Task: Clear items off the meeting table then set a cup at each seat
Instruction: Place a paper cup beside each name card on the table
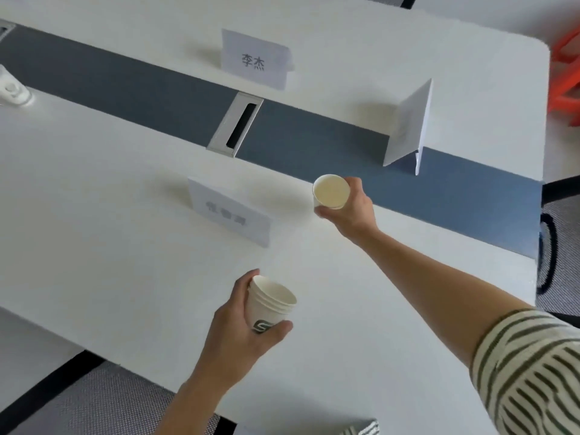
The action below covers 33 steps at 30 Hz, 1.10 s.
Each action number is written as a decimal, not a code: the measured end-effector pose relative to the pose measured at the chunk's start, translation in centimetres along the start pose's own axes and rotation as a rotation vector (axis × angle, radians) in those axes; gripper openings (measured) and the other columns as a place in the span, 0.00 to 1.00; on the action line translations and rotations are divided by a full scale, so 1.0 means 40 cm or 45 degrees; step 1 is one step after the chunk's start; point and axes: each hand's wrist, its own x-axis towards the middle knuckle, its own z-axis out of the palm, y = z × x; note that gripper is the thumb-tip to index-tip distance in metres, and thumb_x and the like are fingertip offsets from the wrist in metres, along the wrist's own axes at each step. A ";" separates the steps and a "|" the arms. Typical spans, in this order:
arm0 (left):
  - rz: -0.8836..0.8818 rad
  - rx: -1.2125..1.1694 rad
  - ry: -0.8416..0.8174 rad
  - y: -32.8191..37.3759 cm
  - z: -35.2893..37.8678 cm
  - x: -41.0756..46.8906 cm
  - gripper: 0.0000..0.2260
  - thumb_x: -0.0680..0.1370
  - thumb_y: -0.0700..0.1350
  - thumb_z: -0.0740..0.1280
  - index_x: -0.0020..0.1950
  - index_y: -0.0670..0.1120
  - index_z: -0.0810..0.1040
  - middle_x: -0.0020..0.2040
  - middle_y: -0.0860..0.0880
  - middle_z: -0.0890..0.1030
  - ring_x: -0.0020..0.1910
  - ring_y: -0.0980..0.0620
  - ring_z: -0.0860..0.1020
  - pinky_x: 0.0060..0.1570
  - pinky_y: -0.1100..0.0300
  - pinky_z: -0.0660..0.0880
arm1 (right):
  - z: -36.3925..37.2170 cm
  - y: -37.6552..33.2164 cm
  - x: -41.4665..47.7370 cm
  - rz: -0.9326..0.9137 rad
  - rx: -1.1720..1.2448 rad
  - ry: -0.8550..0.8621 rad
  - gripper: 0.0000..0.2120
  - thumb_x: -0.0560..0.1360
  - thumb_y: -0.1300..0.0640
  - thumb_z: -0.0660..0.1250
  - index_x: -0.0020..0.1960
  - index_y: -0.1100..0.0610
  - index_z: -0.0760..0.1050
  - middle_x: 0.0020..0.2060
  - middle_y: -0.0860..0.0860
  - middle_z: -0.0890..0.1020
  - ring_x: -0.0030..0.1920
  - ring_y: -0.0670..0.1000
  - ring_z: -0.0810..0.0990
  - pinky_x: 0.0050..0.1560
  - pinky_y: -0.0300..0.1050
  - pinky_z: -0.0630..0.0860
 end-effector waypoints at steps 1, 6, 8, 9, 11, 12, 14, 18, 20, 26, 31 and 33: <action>-0.018 -0.003 0.005 -0.013 -0.005 0.003 0.38 0.61 0.60 0.77 0.67 0.65 0.65 0.48 0.67 0.78 0.41 0.57 0.80 0.38 0.55 0.81 | 0.019 0.006 0.016 -0.004 -0.026 -0.002 0.34 0.62 0.47 0.77 0.61 0.50 0.64 0.48 0.47 0.75 0.47 0.52 0.73 0.34 0.40 0.68; -0.086 -0.008 0.016 -0.066 -0.025 0.009 0.37 0.63 0.56 0.78 0.67 0.63 0.65 0.49 0.67 0.78 0.43 0.60 0.79 0.39 0.56 0.81 | 0.069 0.053 0.042 -0.023 -0.113 0.019 0.35 0.63 0.45 0.78 0.63 0.51 0.63 0.48 0.47 0.75 0.48 0.53 0.73 0.43 0.44 0.69; -0.085 -0.001 0.023 -0.069 -0.028 0.013 0.36 0.64 0.54 0.79 0.68 0.63 0.65 0.49 0.68 0.78 0.44 0.62 0.79 0.40 0.57 0.81 | 0.065 0.056 0.045 -0.013 -0.126 0.011 0.37 0.62 0.45 0.78 0.64 0.50 0.62 0.49 0.47 0.75 0.50 0.54 0.74 0.44 0.45 0.68; -0.081 0.001 0.022 -0.065 -0.028 0.016 0.36 0.64 0.54 0.79 0.68 0.63 0.65 0.48 0.69 0.78 0.44 0.62 0.79 0.40 0.57 0.80 | 0.057 0.054 0.044 -0.011 -0.134 -0.011 0.39 0.62 0.45 0.78 0.66 0.50 0.61 0.52 0.48 0.75 0.52 0.55 0.75 0.45 0.45 0.69; -0.059 0.000 0.011 -0.046 -0.027 0.024 0.37 0.63 0.56 0.78 0.67 0.64 0.65 0.48 0.68 0.78 0.43 0.60 0.79 0.39 0.57 0.80 | 0.033 0.049 0.035 -0.022 -0.159 -0.070 0.46 0.62 0.47 0.79 0.72 0.49 0.57 0.61 0.50 0.75 0.60 0.55 0.74 0.52 0.46 0.70; -0.039 0.000 0.001 -0.032 -0.026 0.027 0.37 0.63 0.57 0.78 0.67 0.64 0.64 0.48 0.67 0.78 0.43 0.58 0.79 0.39 0.56 0.80 | 0.017 0.046 0.024 -0.021 -0.170 -0.085 0.47 0.63 0.48 0.79 0.74 0.49 0.56 0.65 0.51 0.74 0.63 0.54 0.73 0.56 0.46 0.70; 0.014 0.000 -0.020 -0.002 -0.020 0.032 0.37 0.61 0.60 0.77 0.67 0.65 0.64 0.48 0.63 0.79 0.44 0.55 0.80 0.38 0.55 0.81 | -0.023 0.042 -0.016 -0.008 -0.194 -0.058 0.43 0.65 0.50 0.78 0.73 0.51 0.59 0.66 0.51 0.75 0.64 0.52 0.74 0.59 0.47 0.71; 0.168 0.056 -0.053 0.059 0.011 0.023 0.38 0.62 0.60 0.77 0.67 0.65 0.63 0.52 0.64 0.78 0.51 0.60 0.78 0.46 0.64 0.78 | -0.133 0.051 -0.166 -0.007 -0.121 -0.005 0.17 0.70 0.53 0.74 0.57 0.52 0.77 0.47 0.46 0.83 0.49 0.45 0.82 0.49 0.40 0.75; 0.233 0.078 -0.101 0.090 0.039 0.006 0.38 0.62 0.60 0.77 0.67 0.67 0.62 0.53 0.68 0.77 0.53 0.65 0.76 0.46 0.72 0.74 | -0.192 0.063 -0.268 0.000 -0.011 -0.032 0.09 0.71 0.54 0.74 0.51 0.51 0.80 0.40 0.43 0.84 0.41 0.40 0.81 0.42 0.32 0.75; 0.399 0.188 -0.291 0.165 0.172 -0.101 0.38 0.60 0.64 0.74 0.66 0.66 0.60 0.53 0.67 0.76 0.53 0.65 0.75 0.46 0.74 0.72 | -0.333 0.152 -0.584 0.068 0.217 0.008 0.05 0.71 0.55 0.74 0.42 0.46 0.79 0.35 0.47 0.84 0.37 0.44 0.82 0.39 0.31 0.75; 0.559 0.284 -0.479 0.192 0.322 -0.261 0.34 0.61 0.62 0.76 0.62 0.65 0.64 0.51 0.65 0.77 0.52 0.60 0.77 0.47 0.69 0.76 | -0.419 0.277 -0.831 0.133 0.376 0.162 0.03 0.71 0.53 0.74 0.43 0.49 0.81 0.35 0.48 0.84 0.39 0.48 0.83 0.37 0.32 0.74; 0.626 0.338 -0.557 0.192 0.387 -0.339 0.34 0.61 0.62 0.76 0.62 0.66 0.64 0.53 0.66 0.76 0.52 0.60 0.77 0.49 0.65 0.77 | -0.450 0.328 -0.933 0.151 0.424 0.216 0.03 0.71 0.52 0.74 0.43 0.49 0.81 0.35 0.47 0.84 0.39 0.48 0.83 0.37 0.33 0.73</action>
